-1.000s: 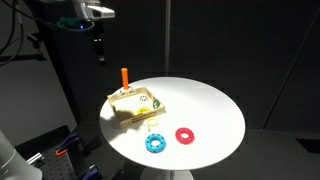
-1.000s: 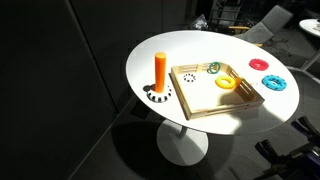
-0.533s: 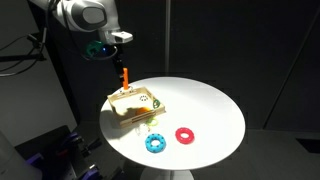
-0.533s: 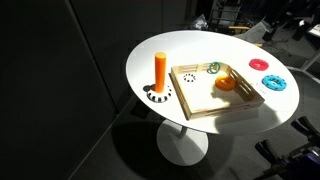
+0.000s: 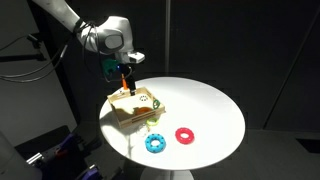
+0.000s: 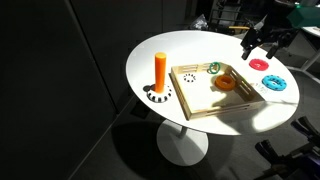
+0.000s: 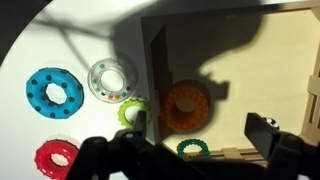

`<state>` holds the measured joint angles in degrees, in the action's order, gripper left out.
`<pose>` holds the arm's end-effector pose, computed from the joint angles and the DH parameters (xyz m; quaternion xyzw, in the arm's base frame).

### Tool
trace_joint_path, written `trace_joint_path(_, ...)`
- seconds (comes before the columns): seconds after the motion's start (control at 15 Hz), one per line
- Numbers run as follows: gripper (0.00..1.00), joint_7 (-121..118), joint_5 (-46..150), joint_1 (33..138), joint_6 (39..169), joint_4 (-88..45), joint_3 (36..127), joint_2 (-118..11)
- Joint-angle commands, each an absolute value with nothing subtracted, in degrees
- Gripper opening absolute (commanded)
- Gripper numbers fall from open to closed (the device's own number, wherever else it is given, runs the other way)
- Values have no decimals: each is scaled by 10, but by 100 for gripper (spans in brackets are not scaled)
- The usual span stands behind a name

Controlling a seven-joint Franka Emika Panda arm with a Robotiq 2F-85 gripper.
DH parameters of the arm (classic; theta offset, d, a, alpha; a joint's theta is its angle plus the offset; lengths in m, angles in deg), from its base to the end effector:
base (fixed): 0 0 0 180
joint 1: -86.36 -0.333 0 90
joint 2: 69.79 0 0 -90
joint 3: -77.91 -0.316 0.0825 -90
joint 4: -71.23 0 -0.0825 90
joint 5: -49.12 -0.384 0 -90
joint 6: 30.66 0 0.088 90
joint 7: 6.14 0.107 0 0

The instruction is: Remove the orange object from the wooden tray

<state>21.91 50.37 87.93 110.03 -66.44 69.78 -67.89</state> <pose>0.4916 0.0566 0.3022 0.9839 -0.1783 0.0109 0.0015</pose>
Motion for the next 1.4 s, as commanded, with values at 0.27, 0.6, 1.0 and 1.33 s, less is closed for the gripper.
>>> trace_joint_path(0.27,100,217,501,854,1099,-649,726,-661)
trace_joint_path(0.6,100,257,527,838,1153,-629,749,-596)
trace_joint_path(1.0,100,256,525,793,1237,-584,781,-500)
trace_joint_path(1.33,100,249,517,755,1250,-538,809,-441)
